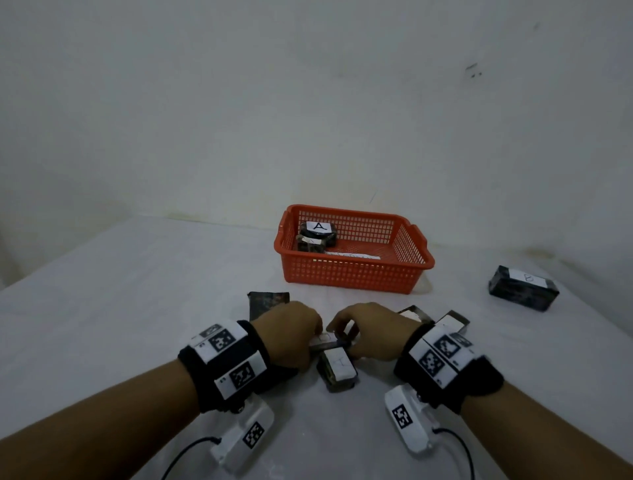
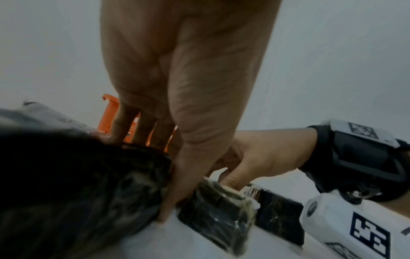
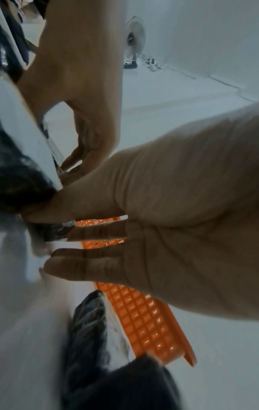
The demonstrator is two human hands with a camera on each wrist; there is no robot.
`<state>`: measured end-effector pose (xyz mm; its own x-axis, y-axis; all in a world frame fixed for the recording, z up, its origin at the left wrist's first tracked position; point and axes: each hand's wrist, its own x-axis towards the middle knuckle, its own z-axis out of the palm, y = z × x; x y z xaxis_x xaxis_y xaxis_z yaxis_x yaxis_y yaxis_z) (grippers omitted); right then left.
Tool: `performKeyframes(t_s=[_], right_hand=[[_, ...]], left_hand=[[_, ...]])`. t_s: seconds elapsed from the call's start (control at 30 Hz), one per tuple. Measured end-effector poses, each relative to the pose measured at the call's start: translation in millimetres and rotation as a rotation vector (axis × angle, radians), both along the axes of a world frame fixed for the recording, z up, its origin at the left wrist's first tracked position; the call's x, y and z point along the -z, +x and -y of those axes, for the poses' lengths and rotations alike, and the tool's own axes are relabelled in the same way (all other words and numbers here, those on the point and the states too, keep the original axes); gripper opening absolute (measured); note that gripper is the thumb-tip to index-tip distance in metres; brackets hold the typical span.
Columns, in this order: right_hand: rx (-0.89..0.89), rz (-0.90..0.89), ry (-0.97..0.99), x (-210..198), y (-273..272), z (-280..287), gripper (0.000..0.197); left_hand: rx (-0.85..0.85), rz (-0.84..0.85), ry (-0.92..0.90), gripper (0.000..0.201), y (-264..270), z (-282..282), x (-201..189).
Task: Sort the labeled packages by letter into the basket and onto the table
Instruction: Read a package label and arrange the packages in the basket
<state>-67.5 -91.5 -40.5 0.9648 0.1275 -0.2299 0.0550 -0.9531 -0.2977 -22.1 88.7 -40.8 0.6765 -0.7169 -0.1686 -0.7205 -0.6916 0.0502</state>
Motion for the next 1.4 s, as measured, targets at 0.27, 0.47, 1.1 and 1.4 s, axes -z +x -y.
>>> performKeyframes(t_s=[0.27,0.47,1.1,1.4], right_hand=[[0.087,0.098,0.24,-13.2,3.0,18.9,0.045],[0.143,0.219,0.633,-24.2,12.1,37.1,0.032],[0.314,0.544,1.108,-14.9,29.5,40.1,0.022],[0.339,0.505,1.258,-8.6,30.9,45.0,0.025]], left_hand=[[-0.035,-0.172,-0.316,0.048,15.6,-5.4,-17.9],[-0.042,-0.333,-0.619,0.032,35.5,-2.8,-30.7],[-0.108,-0.656,-1.311,0.036,58.4,26.2,-17.7],[-0.134,-0.75,-1.311,0.041,62.9,25.9,-12.9]])
